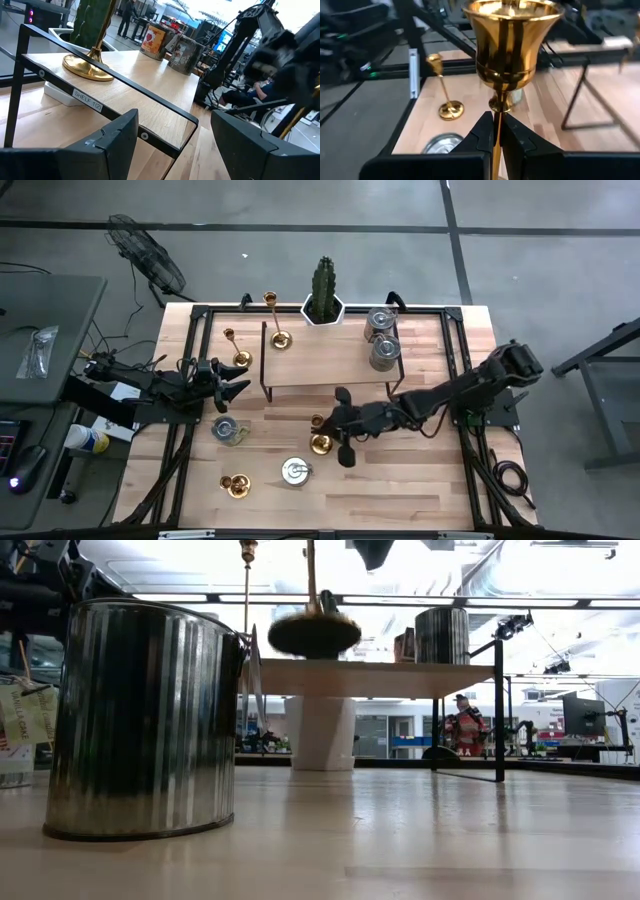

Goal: Pick & Place candle stick holders
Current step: Put the gold candle holder on the shelf

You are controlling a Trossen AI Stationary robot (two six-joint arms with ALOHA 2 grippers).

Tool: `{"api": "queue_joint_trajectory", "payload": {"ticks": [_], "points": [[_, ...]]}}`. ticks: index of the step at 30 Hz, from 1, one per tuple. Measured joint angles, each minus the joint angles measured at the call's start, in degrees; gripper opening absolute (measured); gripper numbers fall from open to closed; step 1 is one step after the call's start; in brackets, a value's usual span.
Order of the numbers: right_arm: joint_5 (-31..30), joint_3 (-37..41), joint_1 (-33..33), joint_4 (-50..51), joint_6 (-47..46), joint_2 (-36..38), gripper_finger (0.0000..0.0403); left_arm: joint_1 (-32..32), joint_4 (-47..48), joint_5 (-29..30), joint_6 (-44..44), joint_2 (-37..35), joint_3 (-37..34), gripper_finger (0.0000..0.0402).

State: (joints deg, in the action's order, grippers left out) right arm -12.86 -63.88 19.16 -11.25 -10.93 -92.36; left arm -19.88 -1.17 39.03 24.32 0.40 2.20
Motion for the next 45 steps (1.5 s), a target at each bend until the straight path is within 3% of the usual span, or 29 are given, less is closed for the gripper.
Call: {"api": "queue_joint_trajectory", "payload": {"ticks": [6, 13, 25, 30, 45], "points": [[5.48, -6.87, -3.61, 8.12, 8.49, 1.11, 0.0007, 0.0, 0.0, 0.0, -0.01, 0.0, 0.0, 0.0245], [5.5, -11.57, -6.96, 8.2, 9.39, 1.27, 0.0008, 0.0, 0.0, -0.02, -0.02, 0.0, 0.0, 0.0245], [-1.38, -13.08, -14.36, 8.25, 7.7, 0.08, 0.0008, 0.0, 0.01, -0.01, -0.02, 0.0, 0.0, 0.0245], [-4.17, -16.6, -16.98, 8.57, 4.75, -2.73, 0.0008, 0.0, 0.02, 0.02, -0.01, -0.02, 0.0, 0.0245], [-2.59, -29.05, -20.86, 11.07, 4.69, -14.12, 0.0009, 0.0, 0.0, 0.02, -0.02, -0.02, 0.0, 0.0245]]}}
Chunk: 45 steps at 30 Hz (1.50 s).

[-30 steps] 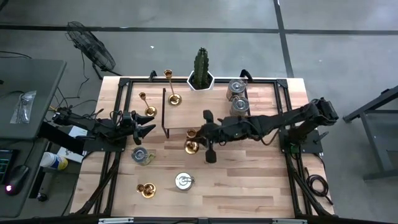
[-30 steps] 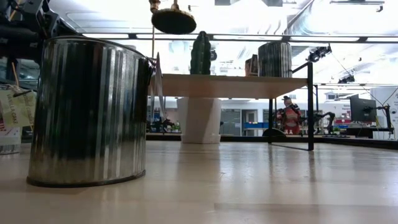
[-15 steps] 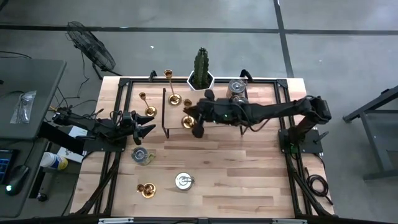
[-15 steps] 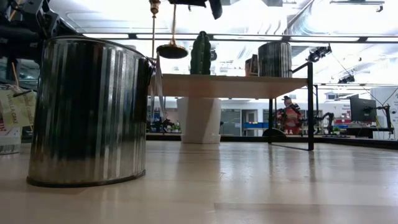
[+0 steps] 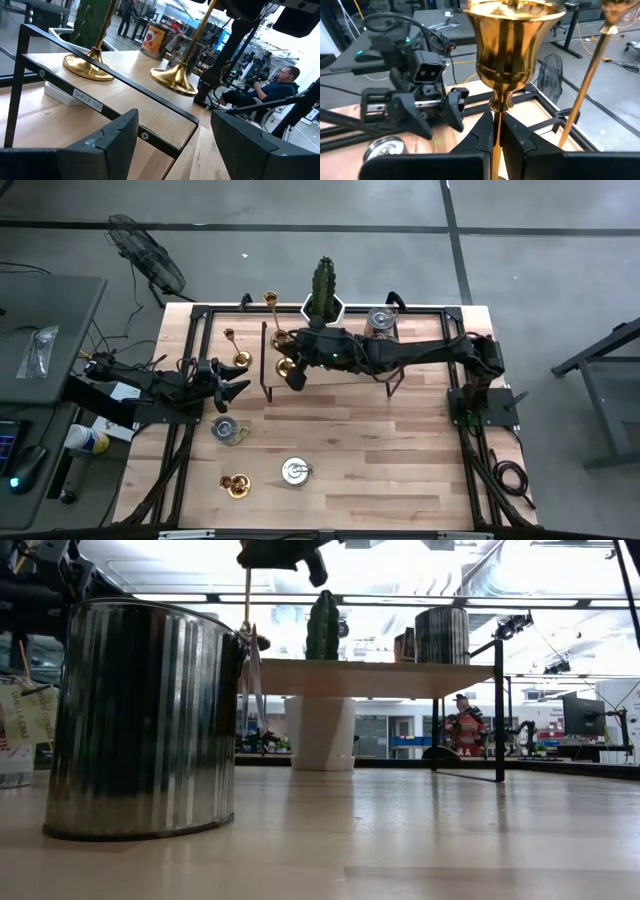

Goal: Pick & Place candle stick holders
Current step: Put the gold candle holder on the shelf

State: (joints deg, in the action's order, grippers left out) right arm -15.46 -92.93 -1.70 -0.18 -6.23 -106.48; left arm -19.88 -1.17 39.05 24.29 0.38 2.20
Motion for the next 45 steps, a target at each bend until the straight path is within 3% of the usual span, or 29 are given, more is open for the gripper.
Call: {"api": "queue_joint_trajectory", "payload": {"ticks": [11, 27, 45], "points": [[-1.67, -5.05, -0.98, 0.33, -0.2, -5.53, 0.0009, 0.0, 0.0, -0.02, 0.0, 0.0, 0.0, 0.0245], [-4.29, -5.11, -1.05, 0.29, -5.91, -5.55, 0.0009, 0.0, 0.0, -0.04, 0.0, 0.0, 0.0, 0.0245], [-5.11, -5.11, -0.91, -0.55, -4.07, -7.3, 0.0009, 0.0, 0.0, 0.0, 0.02, 0.02, 0.0, 0.0245]]}}
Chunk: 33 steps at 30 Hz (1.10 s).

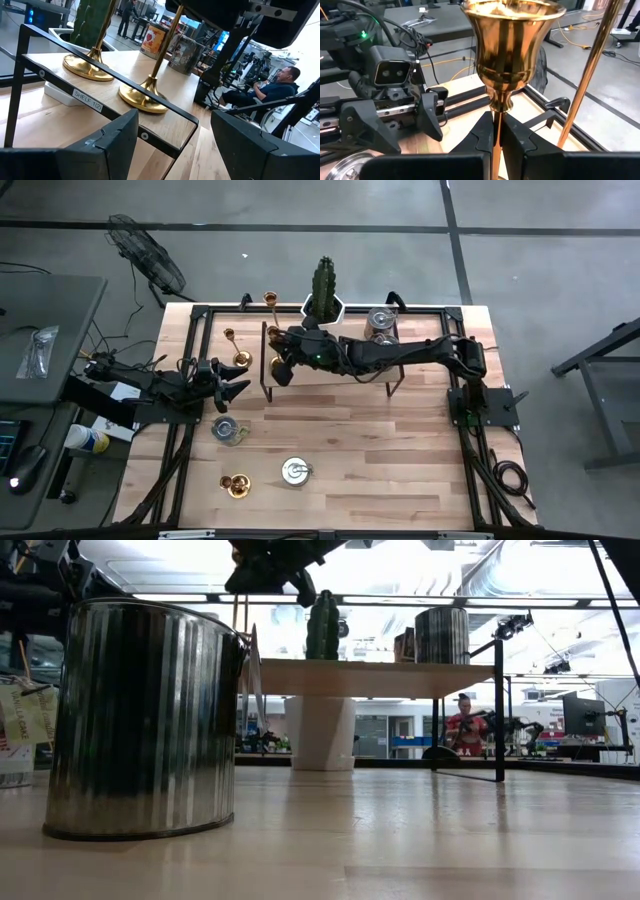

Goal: Pick & Place candle stick holders
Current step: Put the gold candle holder on the shelf

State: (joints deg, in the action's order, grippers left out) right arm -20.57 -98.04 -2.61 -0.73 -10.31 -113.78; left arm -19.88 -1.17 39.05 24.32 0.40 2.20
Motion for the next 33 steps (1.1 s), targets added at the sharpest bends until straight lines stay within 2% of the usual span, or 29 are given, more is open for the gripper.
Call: {"api": "queue_joint_trajectory", "payload": {"ticks": [15, 30, 33], "points": [[2.04, 0.0, -0.55, -0.38, 1.42, 0.0, 0.0009, 0.0, 0.0, -0.02, -0.01, 0.0, 0.0, 0.0245], [6.21, 0.02, -0.87, -1.27, 4.64, -0.04, 0.0009, 0.0, 0.0, -0.02, -0.02, 0.0, 0.0, 0.0245], [8.83, 0.02, -0.87, -1.28, 5.76, -0.06, 0.0009, 0.0, 0.0, -0.02, -0.02, 0.0, 0.0, 0.0245]]}}
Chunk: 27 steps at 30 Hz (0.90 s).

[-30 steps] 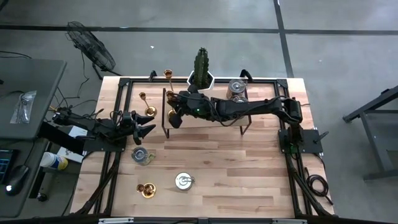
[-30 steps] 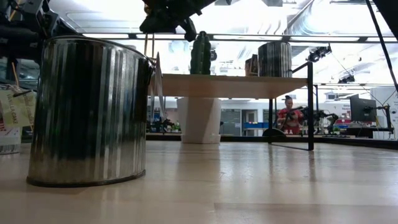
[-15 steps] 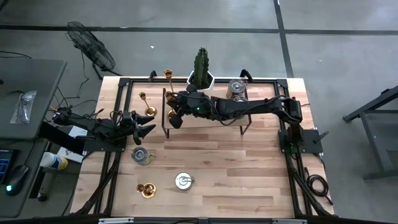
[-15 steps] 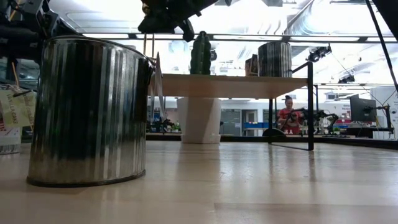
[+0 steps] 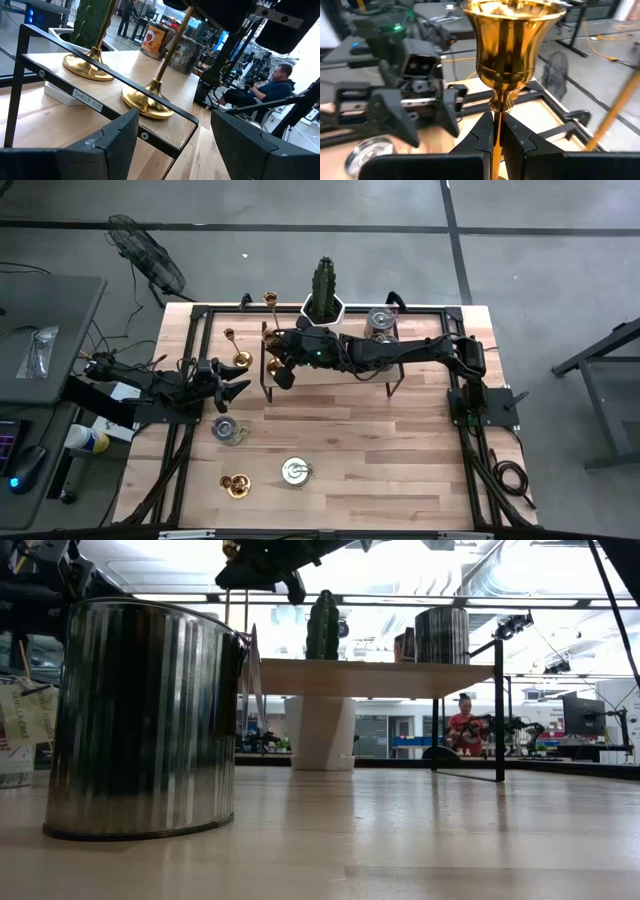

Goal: Pick & Place candle stick holders
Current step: Put the gold candle holder on the shelf

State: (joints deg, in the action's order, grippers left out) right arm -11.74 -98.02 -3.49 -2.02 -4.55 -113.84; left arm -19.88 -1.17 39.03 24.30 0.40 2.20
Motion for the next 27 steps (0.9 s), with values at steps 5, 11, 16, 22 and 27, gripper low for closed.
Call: {"api": "queue_joint_trajectory", "payload": {"ticks": [5, 11, 16, 22, 27], "points": [[0.9, 0.0, 0.0, -1.05, 0.04, -0.65, 0.0009, 0.0, 0.0, -0.01, 0.02, 0.0, 0.0, 0.0245], [1.19, 0.0, 0.0, -1.55, 0.34, -1.25, 0.0009, 0.0, 0.0, -0.1, 0.01, 0.0, 0.0, 0.0245], [-1.55, 0.0, 0.04, -1.37, 0.3, -1.25, 0.0009, 0.0, 0.0, -0.06, 0.01, -0.02, 0.0, 0.0245], [-4.24, 0.0, 0.02, -0.92, -0.33, -1.25, 0.0009, 0.0, 0.0, -0.07, 0.01, -0.02, 0.0, 0.0245], [-6.11, -0.04, 0.02, -0.27, -0.49, -1.25, 0.0009, 0.0, 0.0, -0.04, 0.0, 0.0, 0.0, 0.0245]]}}
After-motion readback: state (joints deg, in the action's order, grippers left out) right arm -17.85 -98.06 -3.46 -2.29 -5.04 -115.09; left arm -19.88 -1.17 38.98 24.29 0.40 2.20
